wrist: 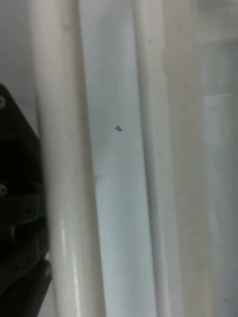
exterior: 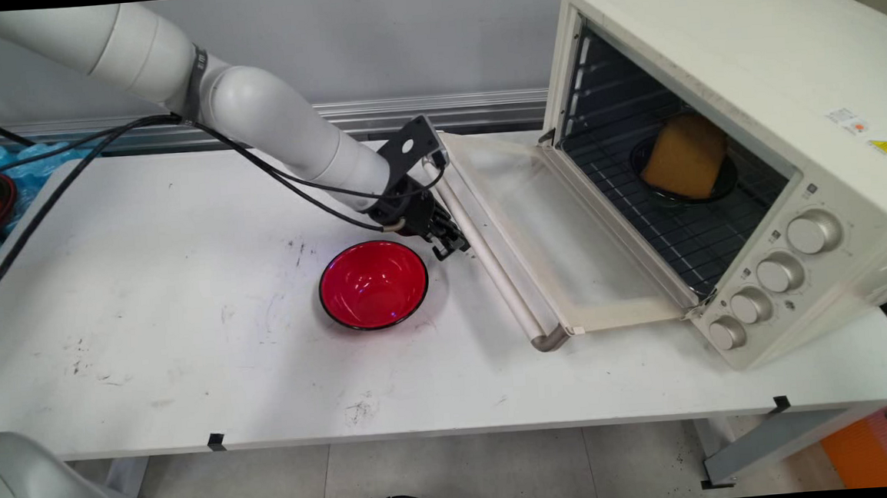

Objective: Close the oven

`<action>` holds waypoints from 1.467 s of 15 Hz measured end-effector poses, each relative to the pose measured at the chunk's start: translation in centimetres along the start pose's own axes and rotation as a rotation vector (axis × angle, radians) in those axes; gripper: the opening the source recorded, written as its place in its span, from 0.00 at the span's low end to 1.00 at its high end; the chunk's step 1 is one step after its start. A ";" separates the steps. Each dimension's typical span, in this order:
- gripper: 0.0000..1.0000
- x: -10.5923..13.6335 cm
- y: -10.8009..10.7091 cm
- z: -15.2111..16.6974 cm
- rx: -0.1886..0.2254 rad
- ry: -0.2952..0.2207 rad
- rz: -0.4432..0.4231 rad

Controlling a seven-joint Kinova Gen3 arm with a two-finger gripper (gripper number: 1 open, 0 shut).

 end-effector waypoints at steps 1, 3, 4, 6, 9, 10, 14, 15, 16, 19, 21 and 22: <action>0.00 0.0 0.0 0.1 0.000 0.004 0.000; 0.00 0.0 0.1 0.4 0.002 0.013 -0.003; 0.00 0.0 0.1 0.5 0.003 0.016 -0.004; 0.00 0.0 0.1 0.7 0.004 0.024 -0.009; 0.00 0.1 0.2 0.8 0.005 0.037 -0.016; 0.00 0.1 0.3 0.8 0.005 0.042 -0.018; 0.00 0.3 0.4 0.8 0.004 0.061 -0.022; 0.00 0.3 0.4 0.8 0.004 0.066 -0.023; 0.00 0.4 0.4 0.7 0.005 0.072 -0.023; 0.00 0.8 0.4 0.4 0.005 0.087 -0.018; 0.00 1.1 0.4 0.2 0.006 0.099 -0.013; 0.00 1.3 0.4 0.0 0.008 0.105 -0.011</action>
